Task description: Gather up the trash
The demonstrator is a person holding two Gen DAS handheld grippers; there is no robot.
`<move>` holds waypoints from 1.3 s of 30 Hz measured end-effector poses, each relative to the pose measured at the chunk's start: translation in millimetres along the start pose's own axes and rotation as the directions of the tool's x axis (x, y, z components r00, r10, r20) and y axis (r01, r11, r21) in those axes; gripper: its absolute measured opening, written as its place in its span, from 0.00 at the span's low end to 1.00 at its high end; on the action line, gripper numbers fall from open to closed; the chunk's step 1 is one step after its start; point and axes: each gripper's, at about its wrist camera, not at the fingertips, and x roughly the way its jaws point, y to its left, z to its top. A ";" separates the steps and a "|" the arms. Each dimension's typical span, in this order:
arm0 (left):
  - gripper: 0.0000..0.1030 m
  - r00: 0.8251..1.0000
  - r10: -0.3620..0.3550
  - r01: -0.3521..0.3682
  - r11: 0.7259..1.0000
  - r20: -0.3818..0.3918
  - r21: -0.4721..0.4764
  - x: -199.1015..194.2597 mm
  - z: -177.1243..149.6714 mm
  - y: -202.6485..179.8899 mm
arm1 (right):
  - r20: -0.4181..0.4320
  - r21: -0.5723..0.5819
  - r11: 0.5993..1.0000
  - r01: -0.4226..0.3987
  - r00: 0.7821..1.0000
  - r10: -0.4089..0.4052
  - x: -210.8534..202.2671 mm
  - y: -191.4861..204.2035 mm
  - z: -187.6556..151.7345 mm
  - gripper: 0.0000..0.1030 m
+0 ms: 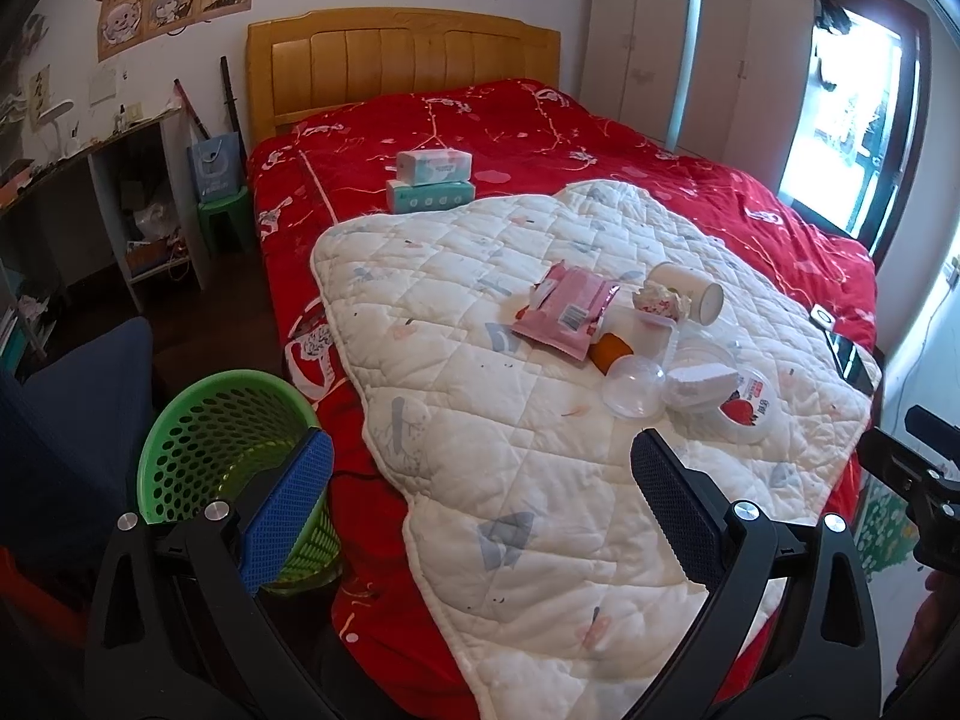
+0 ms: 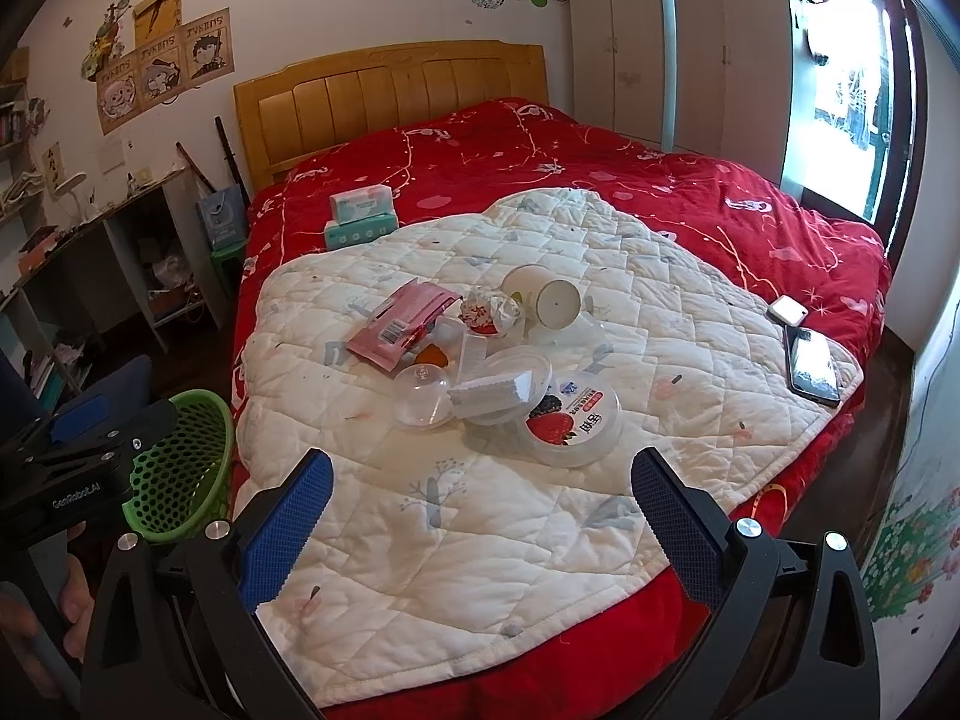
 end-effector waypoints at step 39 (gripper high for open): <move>0.95 0.999 0.019 -0.020 1.000 -0.035 -0.010 38.5 24.4 5.7 | -0.017 -0.060 0.998 -0.019 1.000 0.018 37.8 -3.4 22.2 0.94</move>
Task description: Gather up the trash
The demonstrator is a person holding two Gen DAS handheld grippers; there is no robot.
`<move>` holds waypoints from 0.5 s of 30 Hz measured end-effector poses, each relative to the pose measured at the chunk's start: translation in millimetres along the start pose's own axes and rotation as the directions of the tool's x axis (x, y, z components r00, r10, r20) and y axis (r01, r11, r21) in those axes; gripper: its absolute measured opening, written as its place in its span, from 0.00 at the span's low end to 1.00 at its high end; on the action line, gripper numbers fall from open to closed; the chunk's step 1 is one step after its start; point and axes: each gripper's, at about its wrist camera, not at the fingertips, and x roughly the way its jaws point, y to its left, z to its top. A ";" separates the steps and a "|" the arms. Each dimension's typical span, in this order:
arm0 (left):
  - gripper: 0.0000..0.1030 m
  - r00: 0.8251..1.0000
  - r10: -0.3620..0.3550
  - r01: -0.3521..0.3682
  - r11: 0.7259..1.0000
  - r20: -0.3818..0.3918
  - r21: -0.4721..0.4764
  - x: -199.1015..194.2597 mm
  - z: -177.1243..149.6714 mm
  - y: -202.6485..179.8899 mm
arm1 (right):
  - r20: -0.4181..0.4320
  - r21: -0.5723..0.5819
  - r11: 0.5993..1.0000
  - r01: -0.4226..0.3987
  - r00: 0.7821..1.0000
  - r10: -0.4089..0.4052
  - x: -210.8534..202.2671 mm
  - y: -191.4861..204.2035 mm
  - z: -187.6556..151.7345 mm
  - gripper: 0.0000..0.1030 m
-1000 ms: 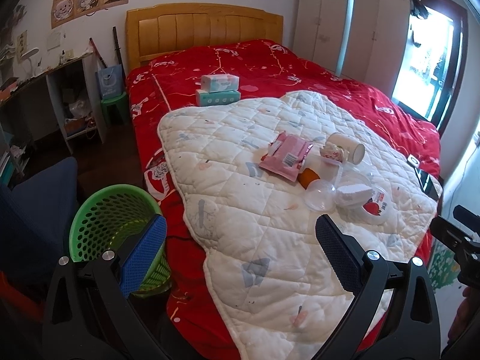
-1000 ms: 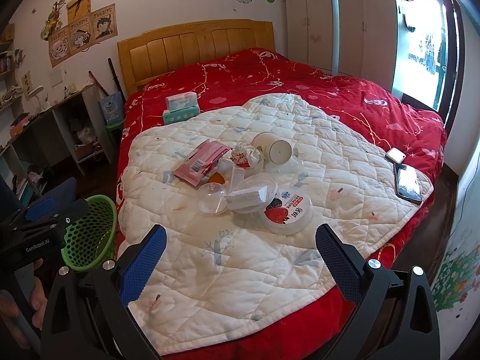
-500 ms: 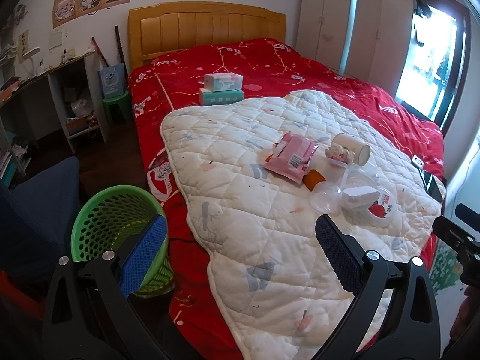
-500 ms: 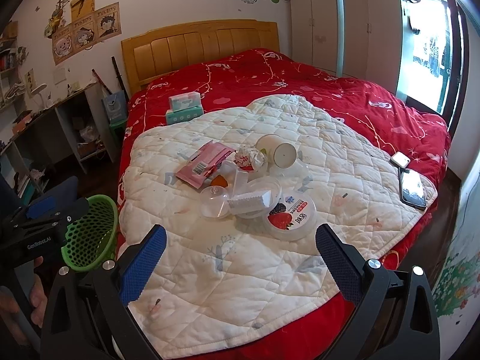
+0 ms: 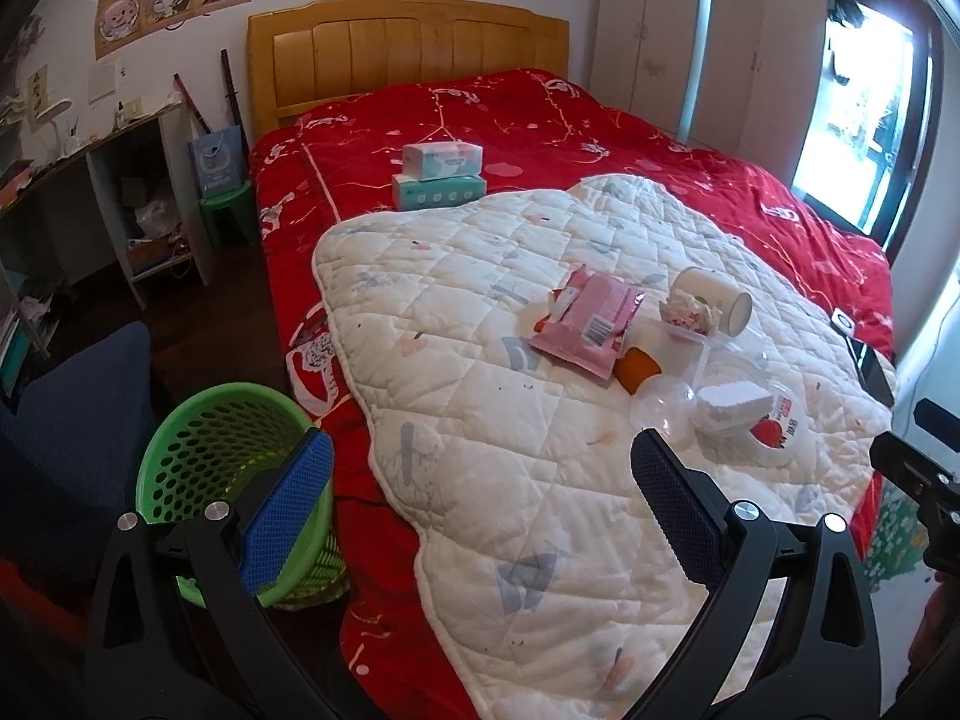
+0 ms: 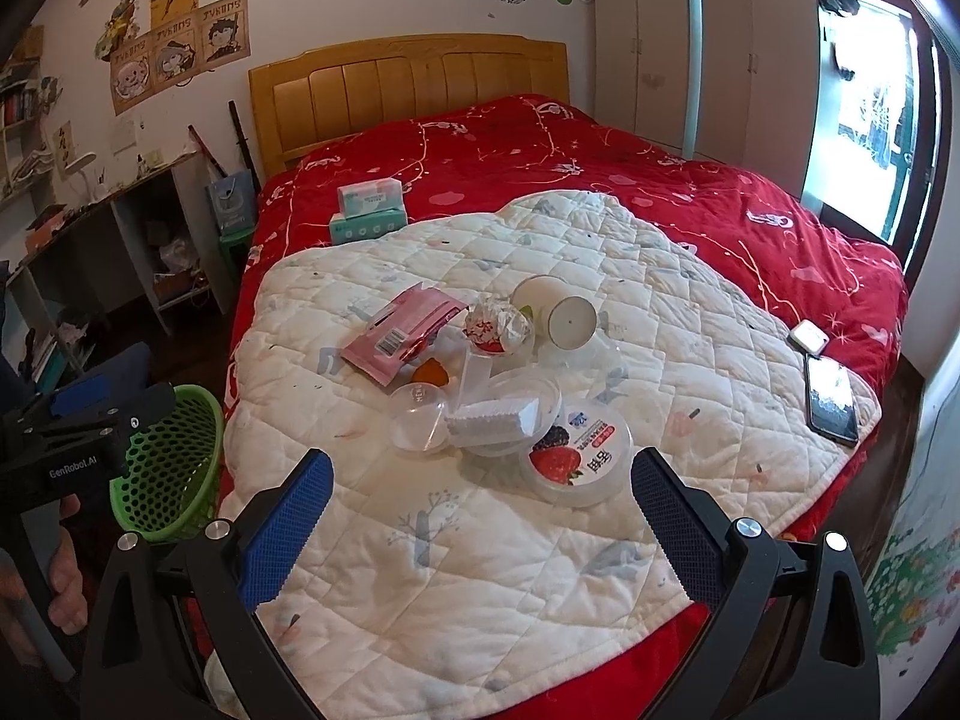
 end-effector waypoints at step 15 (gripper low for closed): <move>0.95 1.000 0.015 -0.015 1.000 -0.020 -0.001 25.7 12.5 3.5 | -0.038 0.018 0.998 -0.056 0.998 0.057 47.3 -19.4 33.2 0.94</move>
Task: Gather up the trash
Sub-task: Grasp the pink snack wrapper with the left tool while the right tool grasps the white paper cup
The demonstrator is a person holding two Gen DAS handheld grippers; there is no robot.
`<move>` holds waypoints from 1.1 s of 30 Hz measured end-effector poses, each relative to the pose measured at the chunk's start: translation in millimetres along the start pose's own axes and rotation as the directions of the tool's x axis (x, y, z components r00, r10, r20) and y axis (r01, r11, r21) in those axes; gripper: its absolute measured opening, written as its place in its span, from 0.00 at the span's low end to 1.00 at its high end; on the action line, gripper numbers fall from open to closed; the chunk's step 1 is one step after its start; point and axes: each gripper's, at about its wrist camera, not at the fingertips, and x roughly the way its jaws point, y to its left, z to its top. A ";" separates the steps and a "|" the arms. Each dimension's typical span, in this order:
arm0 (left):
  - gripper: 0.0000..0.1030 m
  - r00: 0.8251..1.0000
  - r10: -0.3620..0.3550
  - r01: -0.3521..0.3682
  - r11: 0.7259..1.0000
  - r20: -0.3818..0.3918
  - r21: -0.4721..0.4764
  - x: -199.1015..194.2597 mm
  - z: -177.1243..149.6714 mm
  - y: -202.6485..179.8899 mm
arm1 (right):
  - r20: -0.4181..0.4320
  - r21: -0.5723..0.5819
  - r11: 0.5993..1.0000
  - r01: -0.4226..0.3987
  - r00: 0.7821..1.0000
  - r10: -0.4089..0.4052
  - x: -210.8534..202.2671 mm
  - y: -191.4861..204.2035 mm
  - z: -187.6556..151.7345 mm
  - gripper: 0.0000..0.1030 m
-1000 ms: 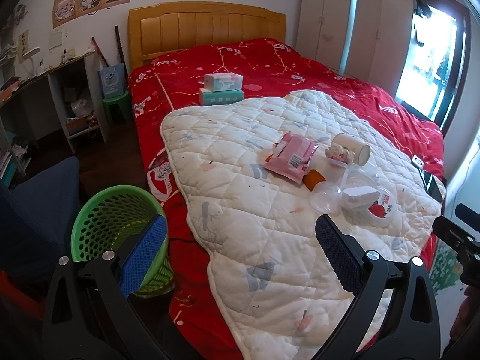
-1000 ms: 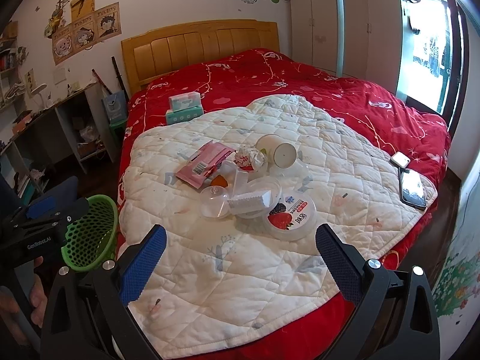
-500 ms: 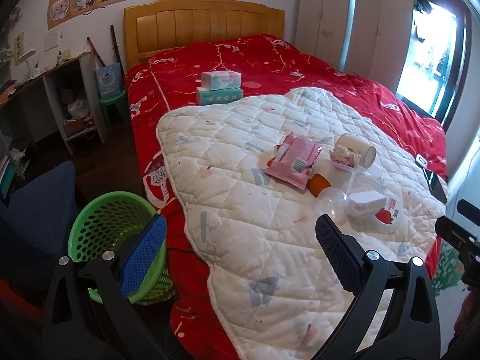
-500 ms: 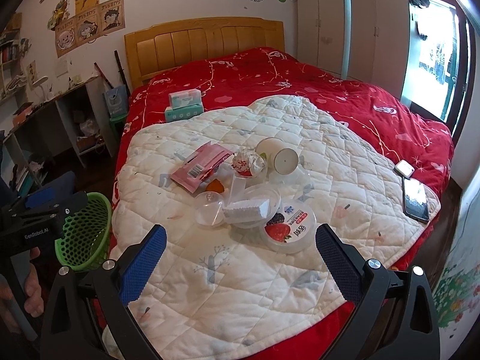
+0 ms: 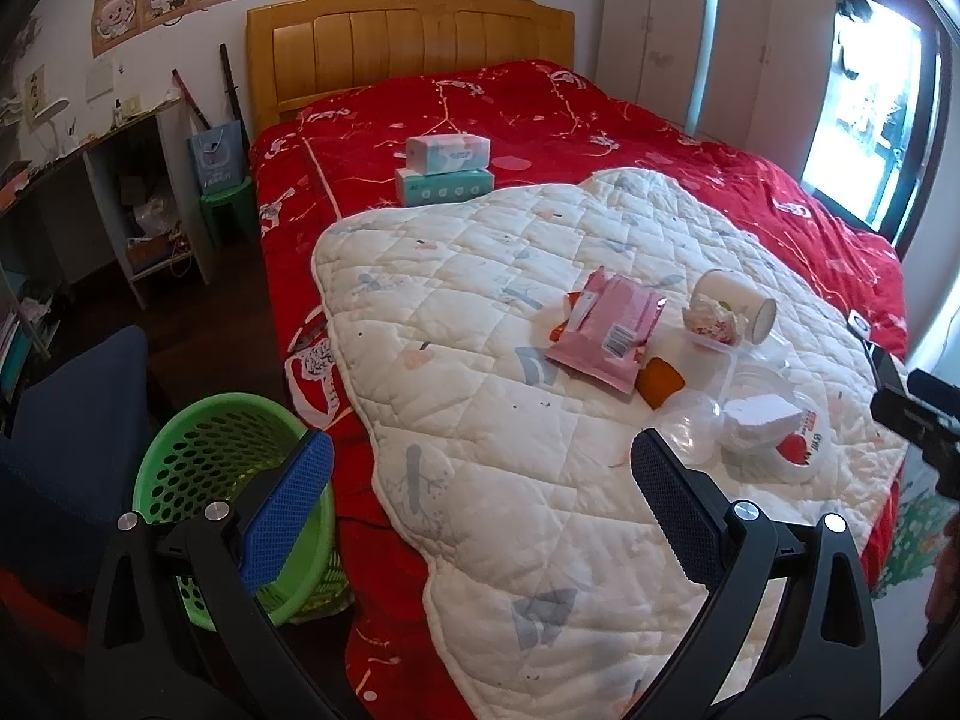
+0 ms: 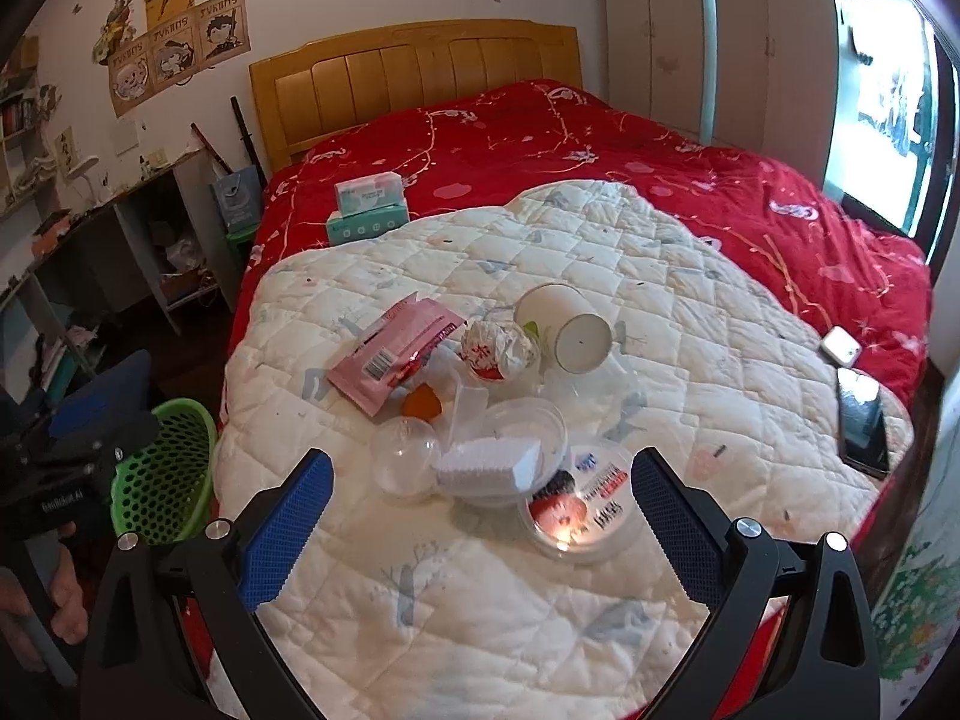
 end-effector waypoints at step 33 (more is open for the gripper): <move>0.95 0.992 -0.100 0.108 0.989 -0.079 0.106 102.3 52.6 -34.7 | -0.188 0.162 0.986 -0.032 0.980 0.062 181.4 -94.0 83.7 0.79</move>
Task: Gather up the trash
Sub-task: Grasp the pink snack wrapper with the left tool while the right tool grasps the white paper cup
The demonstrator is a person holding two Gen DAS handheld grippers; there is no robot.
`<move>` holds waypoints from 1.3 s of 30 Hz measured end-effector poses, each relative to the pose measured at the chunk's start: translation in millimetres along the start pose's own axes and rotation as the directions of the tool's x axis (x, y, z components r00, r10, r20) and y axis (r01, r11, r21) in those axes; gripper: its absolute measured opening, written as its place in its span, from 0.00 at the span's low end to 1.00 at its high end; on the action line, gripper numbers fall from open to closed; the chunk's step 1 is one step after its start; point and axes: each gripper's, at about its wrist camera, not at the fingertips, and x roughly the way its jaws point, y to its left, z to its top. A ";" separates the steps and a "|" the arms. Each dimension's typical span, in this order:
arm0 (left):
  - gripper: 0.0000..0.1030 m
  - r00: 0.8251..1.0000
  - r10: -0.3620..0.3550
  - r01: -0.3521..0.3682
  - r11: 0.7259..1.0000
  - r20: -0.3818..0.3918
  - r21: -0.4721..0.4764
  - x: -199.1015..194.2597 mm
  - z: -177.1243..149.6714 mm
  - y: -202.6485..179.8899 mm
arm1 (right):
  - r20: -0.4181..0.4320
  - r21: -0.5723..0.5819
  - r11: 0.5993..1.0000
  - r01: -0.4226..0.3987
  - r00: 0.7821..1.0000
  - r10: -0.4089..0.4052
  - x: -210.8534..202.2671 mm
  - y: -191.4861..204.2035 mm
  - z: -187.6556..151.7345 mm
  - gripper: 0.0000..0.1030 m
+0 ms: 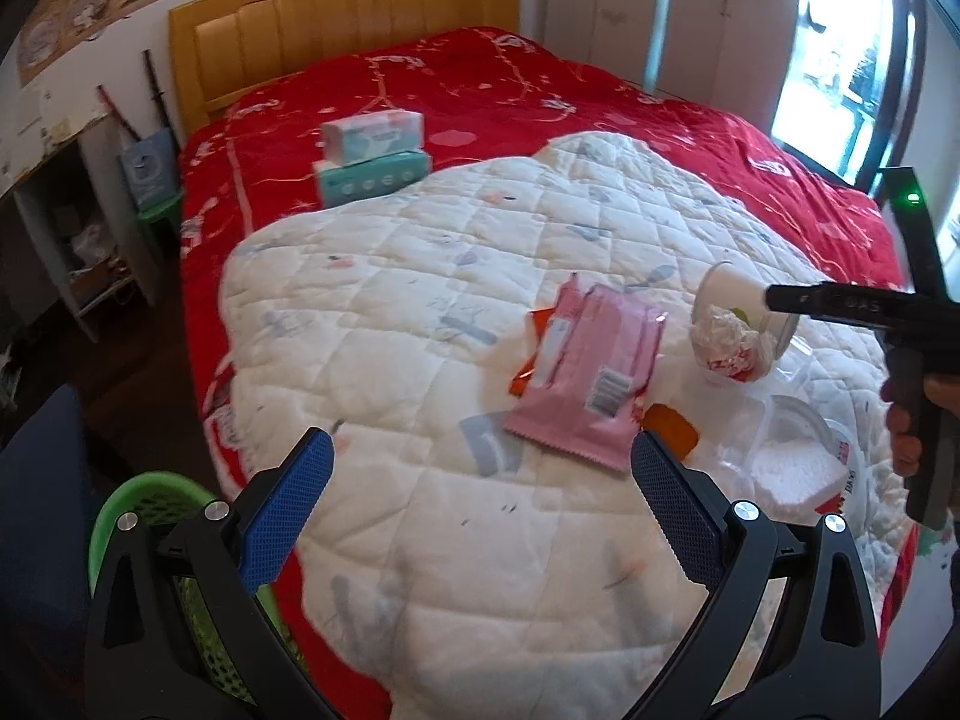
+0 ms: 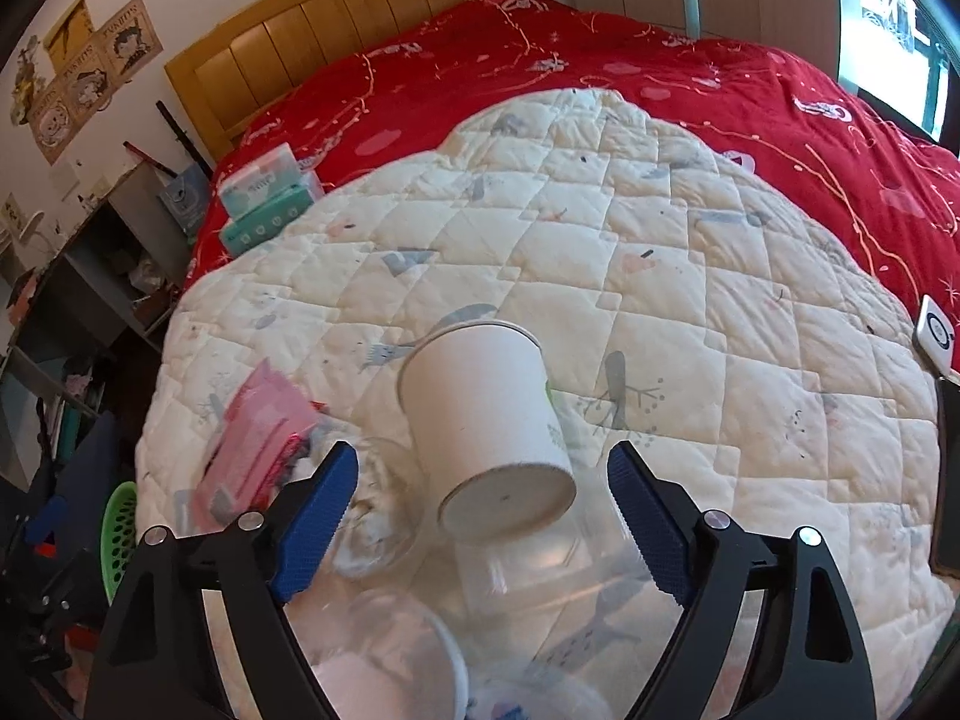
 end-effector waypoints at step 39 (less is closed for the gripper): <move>0.54 0.960 -0.237 0.251 0.965 -0.150 0.082 99.1 30.9 -40.2 | 0.069 -0.046 0.997 -0.056 0.996 0.060 -33.6 7.2 6.0 0.56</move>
